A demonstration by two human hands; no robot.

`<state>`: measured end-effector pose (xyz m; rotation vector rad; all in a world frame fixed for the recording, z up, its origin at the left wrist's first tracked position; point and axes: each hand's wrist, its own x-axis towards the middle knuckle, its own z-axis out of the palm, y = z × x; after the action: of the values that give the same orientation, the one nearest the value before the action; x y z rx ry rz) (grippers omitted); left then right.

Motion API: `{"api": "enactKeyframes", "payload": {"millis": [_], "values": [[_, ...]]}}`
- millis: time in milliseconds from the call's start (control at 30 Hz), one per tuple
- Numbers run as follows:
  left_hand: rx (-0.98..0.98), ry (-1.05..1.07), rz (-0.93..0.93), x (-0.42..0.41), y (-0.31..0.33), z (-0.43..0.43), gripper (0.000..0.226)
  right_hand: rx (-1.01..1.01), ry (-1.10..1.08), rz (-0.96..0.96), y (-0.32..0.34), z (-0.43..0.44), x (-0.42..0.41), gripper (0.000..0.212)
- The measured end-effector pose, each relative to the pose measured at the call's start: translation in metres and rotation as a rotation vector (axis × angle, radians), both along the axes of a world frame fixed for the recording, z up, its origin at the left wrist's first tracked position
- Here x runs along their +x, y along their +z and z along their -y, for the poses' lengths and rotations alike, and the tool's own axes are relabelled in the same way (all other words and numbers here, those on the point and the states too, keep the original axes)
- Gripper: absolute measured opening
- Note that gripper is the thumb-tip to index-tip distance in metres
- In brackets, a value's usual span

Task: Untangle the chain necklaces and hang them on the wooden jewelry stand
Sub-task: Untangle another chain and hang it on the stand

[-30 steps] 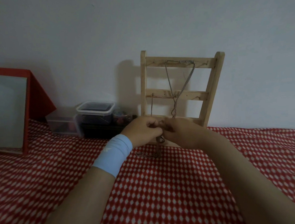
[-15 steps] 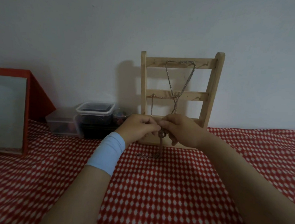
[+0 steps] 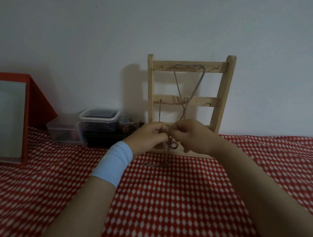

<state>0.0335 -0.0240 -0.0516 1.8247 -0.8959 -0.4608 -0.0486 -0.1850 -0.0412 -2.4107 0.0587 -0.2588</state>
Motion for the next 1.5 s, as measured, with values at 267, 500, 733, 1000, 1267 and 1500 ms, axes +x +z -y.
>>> {"api": "enactKeyframes", "payload": {"millis": [267, 500, 733, 1000, 1267, 1500], "values": [[0.149, -0.092, 0.081, 0.009, 0.01, -0.017, 0.009, 0.429, 0.067, -0.113, -0.005, 0.005, -0.004, 0.034], [0.256, -0.063, 0.141, 0.007, 0.017, -0.02, 0.017, 0.408, 0.11, -0.15, -0.01, 0.006, -0.003, 0.033], [0.038, 0.094, 0.153, 0.005, 0.001, -0.005, 0.005, 0.34, 0.034, -0.05, -0.011, 0.007, 0.001, 0.03], [0.025, 0.104, 0.011, 0.005, -0.012, 0.002, 0.031, 0.034, 0.123, -0.215, -0.01, 0.009, -0.002, 0.025], [0.024, 0.069, -0.162, -0.005, -0.028, 0.014, 0.024, -0.058, 0.074, -0.27, -0.004, 0.02, -0.005, 0.017], [0.086, 0.101, -0.072, -0.004, -0.025, 0.015, 0.029, -0.263, -0.066, -0.009, -0.018, 0.008, 0.001, 0.016]]}}
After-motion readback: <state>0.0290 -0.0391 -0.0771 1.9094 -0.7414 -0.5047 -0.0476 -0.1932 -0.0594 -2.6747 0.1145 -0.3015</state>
